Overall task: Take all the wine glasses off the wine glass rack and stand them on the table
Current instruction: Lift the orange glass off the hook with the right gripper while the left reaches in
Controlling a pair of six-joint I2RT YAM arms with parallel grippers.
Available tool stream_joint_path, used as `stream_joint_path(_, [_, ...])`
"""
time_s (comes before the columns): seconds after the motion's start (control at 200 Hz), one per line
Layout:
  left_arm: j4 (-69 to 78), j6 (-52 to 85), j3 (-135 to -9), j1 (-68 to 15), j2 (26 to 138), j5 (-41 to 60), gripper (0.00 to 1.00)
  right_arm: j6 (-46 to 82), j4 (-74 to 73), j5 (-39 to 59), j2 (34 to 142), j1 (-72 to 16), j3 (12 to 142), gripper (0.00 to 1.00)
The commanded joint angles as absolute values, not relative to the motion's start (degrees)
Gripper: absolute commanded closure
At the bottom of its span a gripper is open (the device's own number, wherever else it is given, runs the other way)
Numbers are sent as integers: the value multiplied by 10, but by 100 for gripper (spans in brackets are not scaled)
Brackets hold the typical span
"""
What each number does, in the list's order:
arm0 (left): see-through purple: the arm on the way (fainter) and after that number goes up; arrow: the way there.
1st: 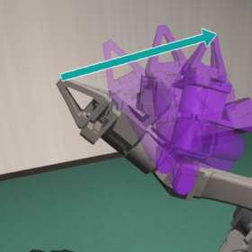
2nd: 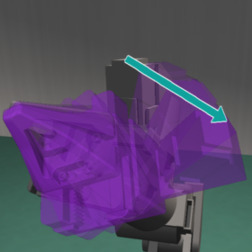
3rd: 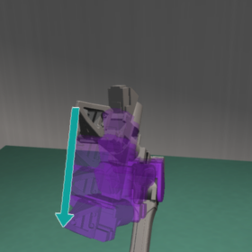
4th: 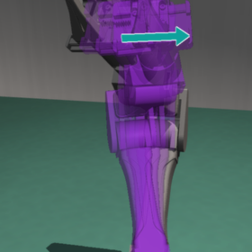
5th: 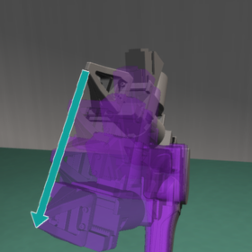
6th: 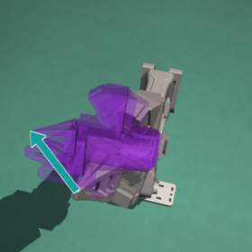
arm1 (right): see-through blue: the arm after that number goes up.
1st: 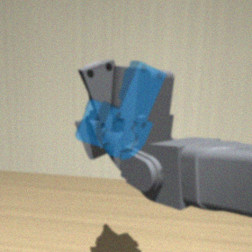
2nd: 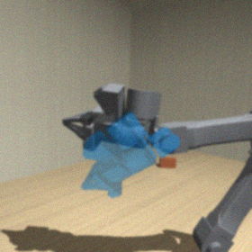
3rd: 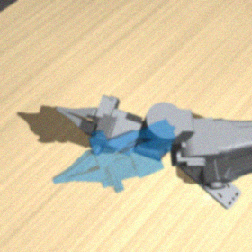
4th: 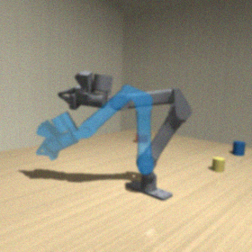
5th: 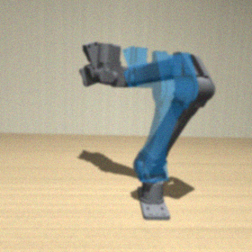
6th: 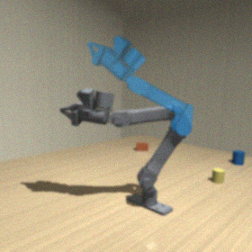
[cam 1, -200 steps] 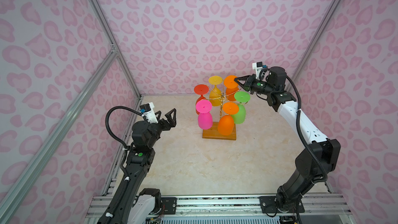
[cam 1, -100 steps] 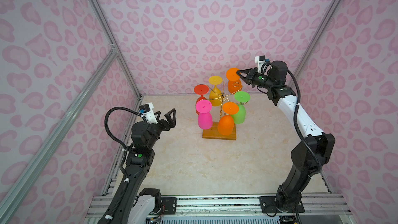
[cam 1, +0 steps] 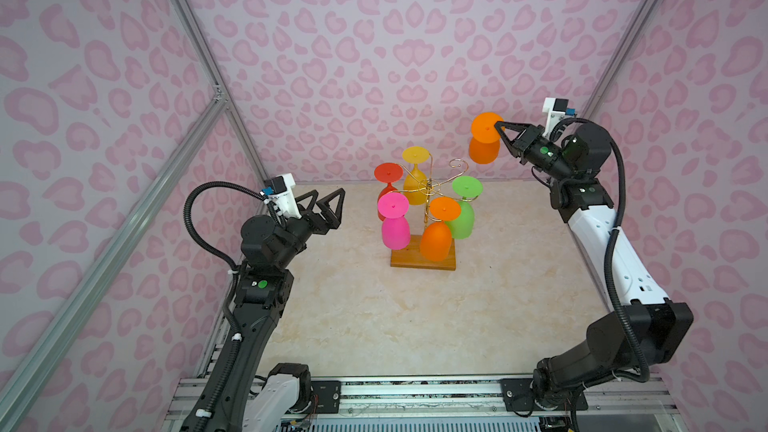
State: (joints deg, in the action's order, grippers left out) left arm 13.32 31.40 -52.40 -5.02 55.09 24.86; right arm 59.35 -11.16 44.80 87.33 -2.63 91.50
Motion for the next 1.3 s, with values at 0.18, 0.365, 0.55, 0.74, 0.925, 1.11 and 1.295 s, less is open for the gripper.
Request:
stream_joint_path(0.18, [281, 424, -607, -66, 652, 428, 0, 661, -286, 462, 806, -84, 888, 100])
stream_joint_path(0.365, [405, 500, -649, -87, 740, 514, 1, 672, -320, 457, 803, -156, 892, 100])
stream_joint_path(0.55, [519, 561, -674, -107, 814, 550, 1, 717, -405, 460, 826, -201, 866, 100])
stream_joint_path(0.74, [603, 626, -687, -111, 875, 534, 1, 800, -512, 462, 859, -228, 838, 100])
stream_joint_path(0.925, [682, 682, -698, -117, 913, 537, 1, 832, -551, 467, 893, -252, 839, 100])
stream_joint_path(1.11, [720, 710, -702, -121, 927, 536, 1, 847, -574, 464, 909, -266, 830, 100])
stream_joint_path(1.295, [744, 730, -702, -130, 927, 537, 18, 883, -616, 461, 928, -266, 835, 100])
